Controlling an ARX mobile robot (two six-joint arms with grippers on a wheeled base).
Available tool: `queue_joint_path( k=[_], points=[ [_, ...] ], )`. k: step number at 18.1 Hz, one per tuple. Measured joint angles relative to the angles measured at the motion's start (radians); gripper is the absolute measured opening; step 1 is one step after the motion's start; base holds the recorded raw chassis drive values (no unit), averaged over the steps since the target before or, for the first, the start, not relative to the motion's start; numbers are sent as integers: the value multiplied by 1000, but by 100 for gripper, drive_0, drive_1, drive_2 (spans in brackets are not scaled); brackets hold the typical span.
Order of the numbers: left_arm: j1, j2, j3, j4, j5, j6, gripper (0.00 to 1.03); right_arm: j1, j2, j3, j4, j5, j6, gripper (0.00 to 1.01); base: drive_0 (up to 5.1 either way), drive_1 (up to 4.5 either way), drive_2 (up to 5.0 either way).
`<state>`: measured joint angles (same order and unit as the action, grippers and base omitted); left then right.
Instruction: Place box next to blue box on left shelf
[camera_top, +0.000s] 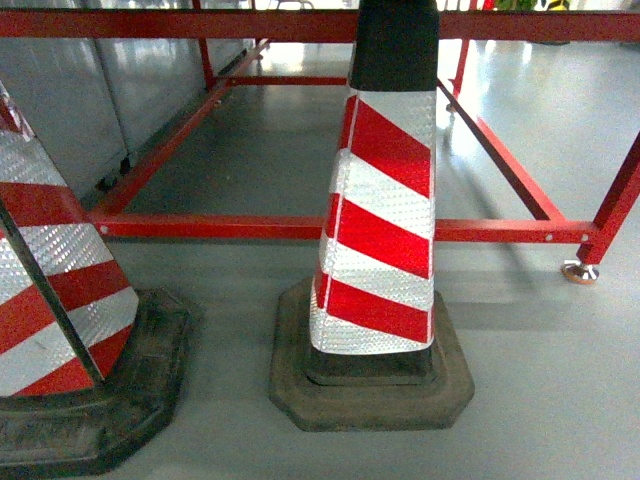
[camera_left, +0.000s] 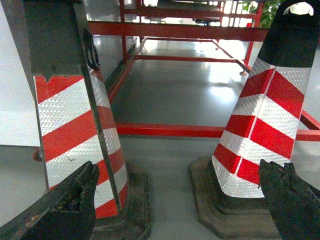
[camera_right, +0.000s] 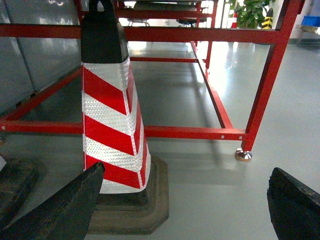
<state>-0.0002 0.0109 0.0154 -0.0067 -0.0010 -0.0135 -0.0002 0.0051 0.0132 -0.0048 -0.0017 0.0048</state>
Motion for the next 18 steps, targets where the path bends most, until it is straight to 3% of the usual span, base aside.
queue_joint_path(
  k=[18],
  points=[
    [0, 0, 0, 0, 0, 0, 98, 0, 0, 0, 0, 0, 0, 98, 0, 0, 0]
  ],
)
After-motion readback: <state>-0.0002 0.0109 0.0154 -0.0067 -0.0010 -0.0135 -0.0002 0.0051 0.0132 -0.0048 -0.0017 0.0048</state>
